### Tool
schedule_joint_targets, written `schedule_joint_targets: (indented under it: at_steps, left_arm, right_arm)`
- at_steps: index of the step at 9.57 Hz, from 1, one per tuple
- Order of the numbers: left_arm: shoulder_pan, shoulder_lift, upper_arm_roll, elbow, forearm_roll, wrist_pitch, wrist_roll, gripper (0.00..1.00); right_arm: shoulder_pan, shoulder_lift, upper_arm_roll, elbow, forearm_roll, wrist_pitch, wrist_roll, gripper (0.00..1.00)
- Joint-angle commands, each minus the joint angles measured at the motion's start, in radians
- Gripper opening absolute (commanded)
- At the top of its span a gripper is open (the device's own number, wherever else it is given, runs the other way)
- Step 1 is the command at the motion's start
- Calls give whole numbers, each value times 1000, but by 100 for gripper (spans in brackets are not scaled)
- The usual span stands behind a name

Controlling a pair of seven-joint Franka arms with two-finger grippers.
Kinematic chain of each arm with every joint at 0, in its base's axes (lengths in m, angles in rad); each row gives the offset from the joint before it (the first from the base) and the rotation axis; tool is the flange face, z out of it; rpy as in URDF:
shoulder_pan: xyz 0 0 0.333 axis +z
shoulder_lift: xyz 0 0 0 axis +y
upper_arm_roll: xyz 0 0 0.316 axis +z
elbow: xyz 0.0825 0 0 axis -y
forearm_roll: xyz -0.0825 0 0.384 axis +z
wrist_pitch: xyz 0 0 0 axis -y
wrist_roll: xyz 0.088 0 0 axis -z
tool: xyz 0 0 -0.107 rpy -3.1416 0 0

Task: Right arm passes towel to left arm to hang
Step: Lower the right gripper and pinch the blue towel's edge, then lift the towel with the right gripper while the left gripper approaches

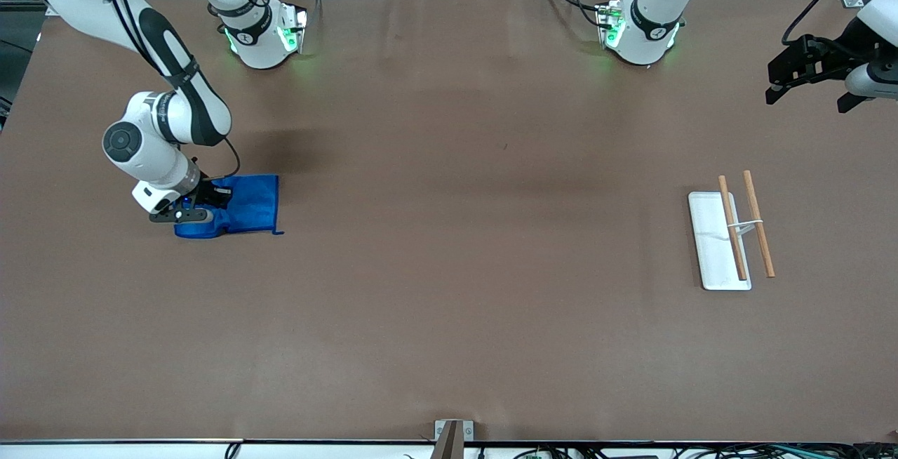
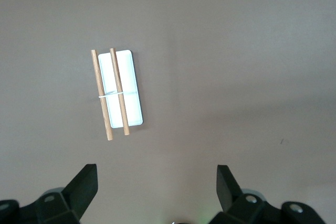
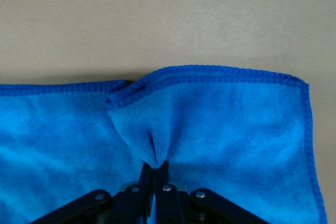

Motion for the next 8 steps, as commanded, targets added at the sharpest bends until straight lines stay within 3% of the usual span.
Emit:
schedule_joint_targets:
  at_steps: [1, 4, 7, 8]
  left_arm:
    - [3, 22, -2, 1, 1, -19, -5, 100]
    - [13, 22, 1, -2, -17, -33, 3, 100]
    - [41, 28, 2, -11, -92, -67, 14, 100]
    - [40, 52, 2, -35, -181, -67, 14, 100]
  right_arm:
    - [-1, -102, 51, 128, -11, -303, 92, 0]
    - [0, -121, 174, 350, -8, -558, 289, 0]
    - [0, -112, 381, 455, 4, -582, 491, 0]
    - [2, -98, 433, 496, 52, -577, 512, 0]
